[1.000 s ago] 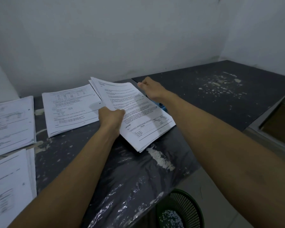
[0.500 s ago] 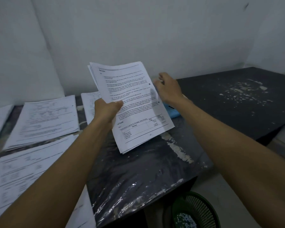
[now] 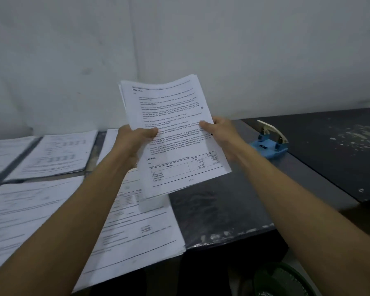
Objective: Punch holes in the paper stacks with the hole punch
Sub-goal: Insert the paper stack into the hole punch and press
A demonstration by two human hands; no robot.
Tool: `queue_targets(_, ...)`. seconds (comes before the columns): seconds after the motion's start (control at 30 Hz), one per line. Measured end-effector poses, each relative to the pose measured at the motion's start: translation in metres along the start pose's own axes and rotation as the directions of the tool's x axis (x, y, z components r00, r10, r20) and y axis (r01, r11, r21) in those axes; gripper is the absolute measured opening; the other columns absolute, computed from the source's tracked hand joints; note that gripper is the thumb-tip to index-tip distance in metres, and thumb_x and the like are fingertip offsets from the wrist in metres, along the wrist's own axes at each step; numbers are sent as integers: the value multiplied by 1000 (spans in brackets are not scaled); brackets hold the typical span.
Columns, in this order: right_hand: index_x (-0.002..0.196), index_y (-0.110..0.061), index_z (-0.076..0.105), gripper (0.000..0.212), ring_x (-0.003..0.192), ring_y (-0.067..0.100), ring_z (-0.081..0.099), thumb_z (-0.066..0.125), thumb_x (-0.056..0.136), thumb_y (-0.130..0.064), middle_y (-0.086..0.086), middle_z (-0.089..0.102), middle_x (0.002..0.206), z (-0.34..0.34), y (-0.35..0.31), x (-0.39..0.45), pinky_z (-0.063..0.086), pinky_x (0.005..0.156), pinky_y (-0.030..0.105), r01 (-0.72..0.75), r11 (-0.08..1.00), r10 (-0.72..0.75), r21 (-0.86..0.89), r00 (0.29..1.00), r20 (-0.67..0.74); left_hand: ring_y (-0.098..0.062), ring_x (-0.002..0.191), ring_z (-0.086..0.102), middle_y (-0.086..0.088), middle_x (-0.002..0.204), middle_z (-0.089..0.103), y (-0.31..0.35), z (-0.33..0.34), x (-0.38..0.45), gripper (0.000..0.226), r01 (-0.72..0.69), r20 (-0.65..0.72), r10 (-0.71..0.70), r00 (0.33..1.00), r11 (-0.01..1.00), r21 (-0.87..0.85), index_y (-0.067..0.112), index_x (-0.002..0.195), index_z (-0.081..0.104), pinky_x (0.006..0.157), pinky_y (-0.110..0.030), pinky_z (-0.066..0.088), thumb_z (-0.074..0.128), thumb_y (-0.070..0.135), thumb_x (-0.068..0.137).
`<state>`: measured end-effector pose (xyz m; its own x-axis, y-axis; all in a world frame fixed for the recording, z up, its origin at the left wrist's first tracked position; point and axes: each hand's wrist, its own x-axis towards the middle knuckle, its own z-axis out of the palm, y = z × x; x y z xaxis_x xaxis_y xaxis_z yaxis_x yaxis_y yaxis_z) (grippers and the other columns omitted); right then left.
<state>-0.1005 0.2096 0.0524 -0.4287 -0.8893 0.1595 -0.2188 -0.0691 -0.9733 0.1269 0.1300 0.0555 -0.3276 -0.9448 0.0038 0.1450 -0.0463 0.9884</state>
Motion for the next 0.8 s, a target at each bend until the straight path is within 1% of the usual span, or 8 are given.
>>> queue_targets(0.1, 101, -20, 71, 12, 74, 13, 75, 60, 99, -23, -8, 78, 86, 37, -2, -9, 56, 57, 24, -8, 1000, 7, 25, 999, 38, -23, 76, 77, -5, 91, 79, 3, -42, -12, 20, 34, -119, -30, 992, 999, 36, 10, 103, 70, 58, -37, 61, 72, 5, 85)
queue_targets(0.2, 96, -21, 71, 11, 74, 14, 75, 60, 99, -22, -6, 78, 87, 74, -5, -16, 57, 59, 27, -30, 998, 26, 56, 997, 71, -16, 64, 74, -5, 88, 77, 4, -85, -25, 12, 43, -215, -12, 977, 989, 140, 11, 97, 67, 50, -27, 56, 68, 6, 86)
queue_targets(0.37, 80, -15, 65, 14, 63, 15, 69, 56, 92, -15, -5, 74, 74, 149, -16, -26, 49, 59, 23, -72, 997, 68, 32, 992, 104, -20, 85, 71, -3, 102, 73, 8, -153, -48, 20, 4, -307, 80, 948, 964, 265, 11, 107, 64, 63, -30, 55, 62, -1, 90)
queue_targets(0.5, 76, -16, 50, 8, 68, 22, 50, 53, 83, -15, 5, 53, 74, 213, -26, -41, 35, 60, 30, -69, 996, 76, -50, 984, 163, -8, 71, 68, 6, 89, 70, 17, -206, -67, 23, -12, -393, 146, 908, 947, 322, 20, 94, 65, 49, -18, 52, 62, -2, 90)
queue_targets(0.57, 78, -14, 51, 4, 62, 23, 56, 55, 79, -12, 6, 59, 73, 242, -30, -48, 40, 54, 27, -60, 996, 75, -68, 970, 233, -9, 75, 68, 4, 93, 71, 20, -236, -76, 22, -1, -429, 171, 887, 930, 369, 21, 93, 65, 52, -18, 54, 62, -1, 90)
queue_targets(0.63, 75, -11, 55, 4, 55, 16, 64, 56, 77, -8, -1, 69, 68, 271, -34, -54, 46, 46, 24, -48, 995, 71, -82, 950, 302, -18, 85, 71, 0, 103, 72, 22, -266, -85, 20, 26, -474, 185, 861, 915, 403, 17, 103, 65, 69, -28, 59, 62, 2, 90)
queue_targets(0.67, 75, -10, 58, 5, 55, 14, 65, 56, 78, -7, -2, 71, 70, 286, -35, -57, 47, 44, 23, -40, 995, 69, -95, 941, 330, -20, 86, 71, -2, 104, 72, 22, -281, -89, 21, 35, -498, 197, 844, 907, 420, 16, 106, 66, 71, -30, 58, 61, 2, 90)
queue_targets(0.8, 85, -3, 59, 3, 52, 16, 67, 60, 83, -1, 6, 69, 77, 345, -39, -74, 50, 44, 25, -37, 990, 97, -138, 884, 458, -21, 83, 66, -1, 97, 67, 24, -335, -104, 20, 90, -557, 273, 785, 839, 537, 13, 105, 64, 56, -23, 46, 59, 0, 91)
